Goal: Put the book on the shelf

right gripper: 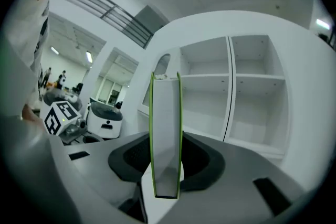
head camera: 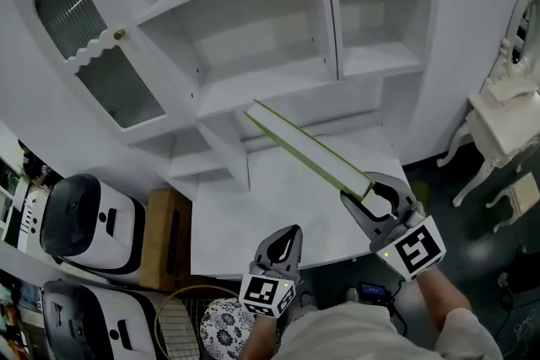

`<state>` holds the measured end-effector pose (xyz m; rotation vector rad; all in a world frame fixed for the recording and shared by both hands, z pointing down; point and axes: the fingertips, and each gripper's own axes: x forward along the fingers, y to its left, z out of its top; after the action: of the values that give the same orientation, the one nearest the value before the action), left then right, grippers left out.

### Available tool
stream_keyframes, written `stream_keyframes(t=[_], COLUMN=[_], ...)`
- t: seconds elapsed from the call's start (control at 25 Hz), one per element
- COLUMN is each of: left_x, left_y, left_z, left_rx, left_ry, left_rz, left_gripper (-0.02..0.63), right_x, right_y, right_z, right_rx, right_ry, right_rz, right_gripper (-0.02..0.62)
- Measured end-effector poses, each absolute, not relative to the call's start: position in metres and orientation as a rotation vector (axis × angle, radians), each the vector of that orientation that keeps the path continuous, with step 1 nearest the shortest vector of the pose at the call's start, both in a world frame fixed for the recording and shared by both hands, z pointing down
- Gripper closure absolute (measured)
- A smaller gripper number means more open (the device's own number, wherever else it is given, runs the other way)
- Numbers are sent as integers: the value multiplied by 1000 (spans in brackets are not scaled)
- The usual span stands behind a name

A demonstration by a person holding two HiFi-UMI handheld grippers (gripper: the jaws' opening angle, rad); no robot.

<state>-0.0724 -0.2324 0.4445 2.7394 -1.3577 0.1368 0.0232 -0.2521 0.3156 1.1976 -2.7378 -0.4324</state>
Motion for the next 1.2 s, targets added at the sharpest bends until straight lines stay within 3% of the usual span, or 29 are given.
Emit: stream_keyframes(t=[0.6, 1.2], left_x=[-111, -117], left_y=[-246, -256], left_z=[448, 458], left_rx=[2743, 2709], left_ry=[-1325, -1316], left_rz=[154, 221], left_gripper=[603, 603], right_x=[-9, -17], right_y=[-272, -276], right_z=[222, 145], right_rx=[1067, 994], right_ry=[-2243, -2031], right_rz=[-1079, -1368], right_gripper=[451, 451])
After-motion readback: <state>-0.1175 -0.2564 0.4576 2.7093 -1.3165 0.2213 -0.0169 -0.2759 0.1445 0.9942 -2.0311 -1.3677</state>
